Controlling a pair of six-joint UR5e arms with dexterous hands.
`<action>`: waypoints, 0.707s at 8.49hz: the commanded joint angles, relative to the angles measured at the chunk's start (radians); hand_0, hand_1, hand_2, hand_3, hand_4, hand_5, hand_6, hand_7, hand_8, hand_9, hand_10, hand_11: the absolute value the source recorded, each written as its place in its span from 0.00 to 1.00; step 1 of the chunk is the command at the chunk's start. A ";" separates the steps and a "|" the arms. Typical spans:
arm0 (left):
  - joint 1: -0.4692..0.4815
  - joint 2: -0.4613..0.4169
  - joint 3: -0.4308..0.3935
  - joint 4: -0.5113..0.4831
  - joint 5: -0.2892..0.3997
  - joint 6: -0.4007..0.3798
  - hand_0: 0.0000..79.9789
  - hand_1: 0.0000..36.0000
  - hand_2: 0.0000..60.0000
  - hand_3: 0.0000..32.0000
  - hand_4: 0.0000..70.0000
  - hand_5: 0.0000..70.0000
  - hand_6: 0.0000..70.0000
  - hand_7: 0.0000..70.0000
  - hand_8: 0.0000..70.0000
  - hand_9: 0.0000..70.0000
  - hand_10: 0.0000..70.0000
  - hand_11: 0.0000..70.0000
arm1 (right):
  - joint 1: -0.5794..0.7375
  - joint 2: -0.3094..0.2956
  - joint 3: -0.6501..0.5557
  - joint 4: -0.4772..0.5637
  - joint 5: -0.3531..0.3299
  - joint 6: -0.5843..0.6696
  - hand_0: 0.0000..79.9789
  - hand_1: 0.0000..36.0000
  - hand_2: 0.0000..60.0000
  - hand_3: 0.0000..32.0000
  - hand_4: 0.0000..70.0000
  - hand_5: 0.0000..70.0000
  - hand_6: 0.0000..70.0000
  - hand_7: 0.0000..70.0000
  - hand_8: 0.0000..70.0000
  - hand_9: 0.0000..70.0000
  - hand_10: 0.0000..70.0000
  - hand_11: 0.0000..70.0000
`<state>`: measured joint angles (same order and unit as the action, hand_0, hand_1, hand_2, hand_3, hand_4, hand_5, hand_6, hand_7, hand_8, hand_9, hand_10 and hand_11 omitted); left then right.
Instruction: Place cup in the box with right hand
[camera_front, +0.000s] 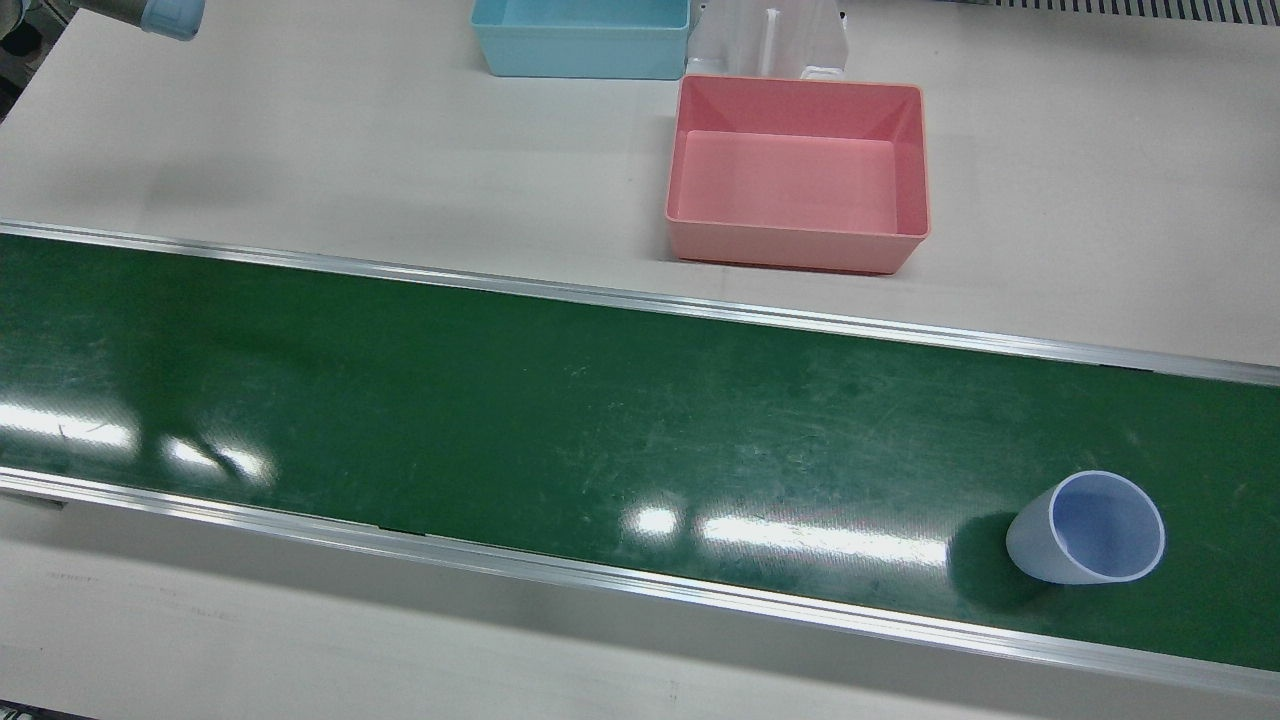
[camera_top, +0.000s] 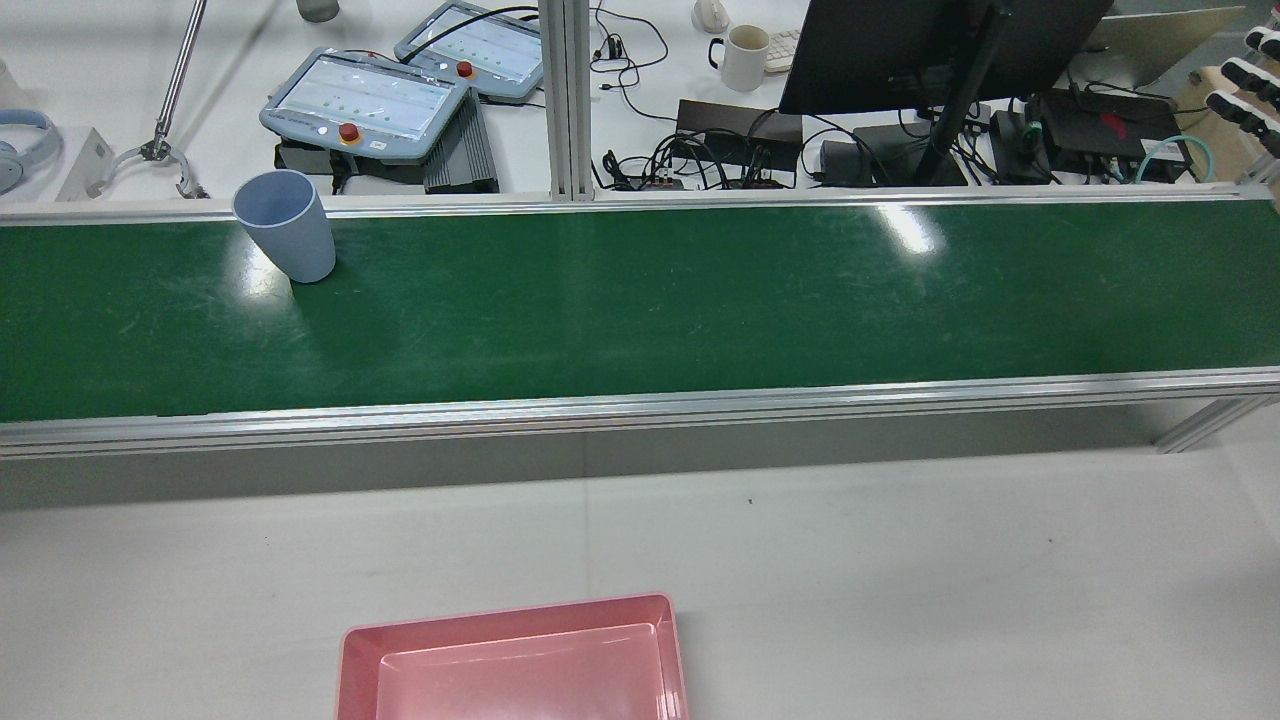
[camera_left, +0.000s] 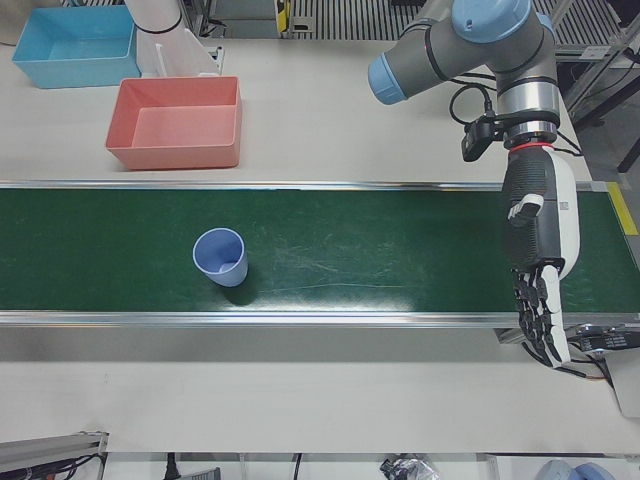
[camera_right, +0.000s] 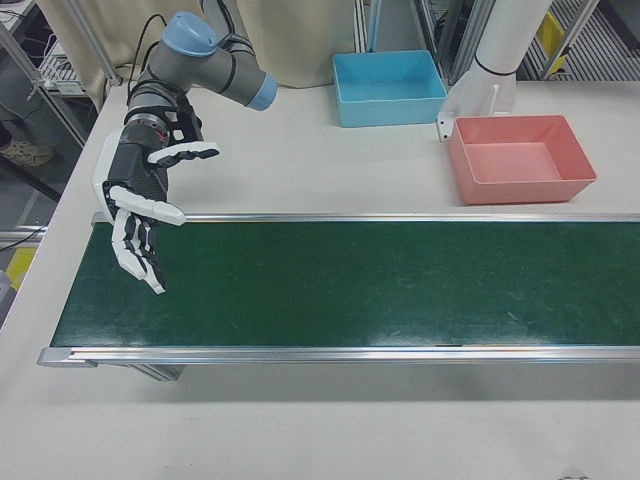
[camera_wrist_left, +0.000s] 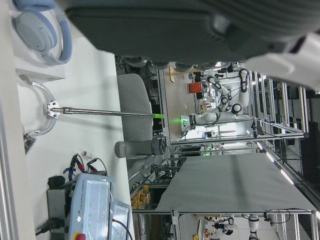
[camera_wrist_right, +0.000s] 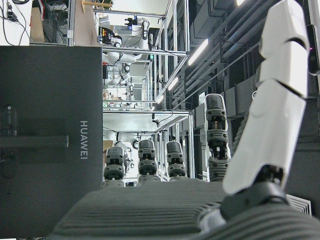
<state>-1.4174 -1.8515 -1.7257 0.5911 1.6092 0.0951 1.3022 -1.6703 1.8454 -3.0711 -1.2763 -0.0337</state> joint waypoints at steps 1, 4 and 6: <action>0.000 0.000 0.000 -0.001 0.000 0.000 0.00 0.00 0.00 0.00 0.00 0.00 0.00 0.00 0.00 0.00 0.00 0.00 | -0.001 0.000 0.000 0.000 0.000 0.000 0.64 0.50 0.19 0.32 0.37 0.09 0.07 0.32 0.17 0.22 0.13 0.20; 0.000 0.000 0.000 -0.001 0.000 -0.002 0.00 0.00 0.00 0.00 0.00 0.00 0.00 0.00 0.00 0.00 0.00 0.00 | 0.000 0.000 0.000 0.000 -0.001 0.000 0.65 0.50 0.20 0.34 0.37 0.09 0.07 0.33 0.17 0.22 0.13 0.21; 0.000 0.000 0.000 -0.001 0.000 0.000 0.00 0.00 0.00 0.00 0.00 0.00 0.00 0.00 0.00 0.00 0.00 0.00 | 0.000 0.000 0.002 0.000 -0.002 0.000 0.64 0.50 0.19 0.37 0.35 0.09 0.06 0.32 0.17 0.22 0.13 0.20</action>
<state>-1.4174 -1.8515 -1.7258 0.5909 1.6092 0.0946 1.3021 -1.6705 1.8459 -3.0710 -1.2772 -0.0339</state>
